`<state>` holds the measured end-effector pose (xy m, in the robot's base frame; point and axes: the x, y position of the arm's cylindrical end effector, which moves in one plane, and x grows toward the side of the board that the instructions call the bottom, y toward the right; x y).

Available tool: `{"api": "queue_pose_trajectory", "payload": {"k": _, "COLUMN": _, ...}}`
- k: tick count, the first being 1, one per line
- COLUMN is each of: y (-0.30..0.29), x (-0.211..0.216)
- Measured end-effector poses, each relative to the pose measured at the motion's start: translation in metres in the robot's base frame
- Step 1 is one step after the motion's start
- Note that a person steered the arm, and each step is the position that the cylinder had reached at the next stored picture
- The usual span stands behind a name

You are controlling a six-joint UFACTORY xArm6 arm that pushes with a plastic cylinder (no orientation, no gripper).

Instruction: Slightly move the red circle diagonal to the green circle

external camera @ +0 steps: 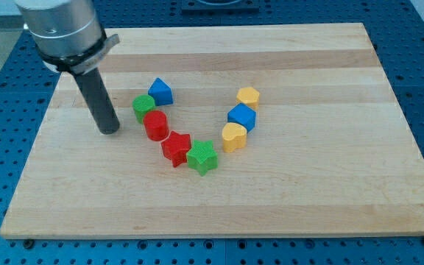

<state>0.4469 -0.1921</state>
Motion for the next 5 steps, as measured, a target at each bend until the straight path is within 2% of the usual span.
{"api": "queue_pose_trajectory", "payload": {"k": 1, "y": -0.022, "x": -0.041}}
{"api": "queue_pose_trajectory", "payload": {"k": 2, "y": -0.027, "x": -0.118}}
{"api": "queue_pose_trajectory", "payload": {"k": 3, "y": -0.025, "x": -0.134}}
{"api": "queue_pose_trajectory", "payload": {"k": 5, "y": -0.018, "x": -0.09}}
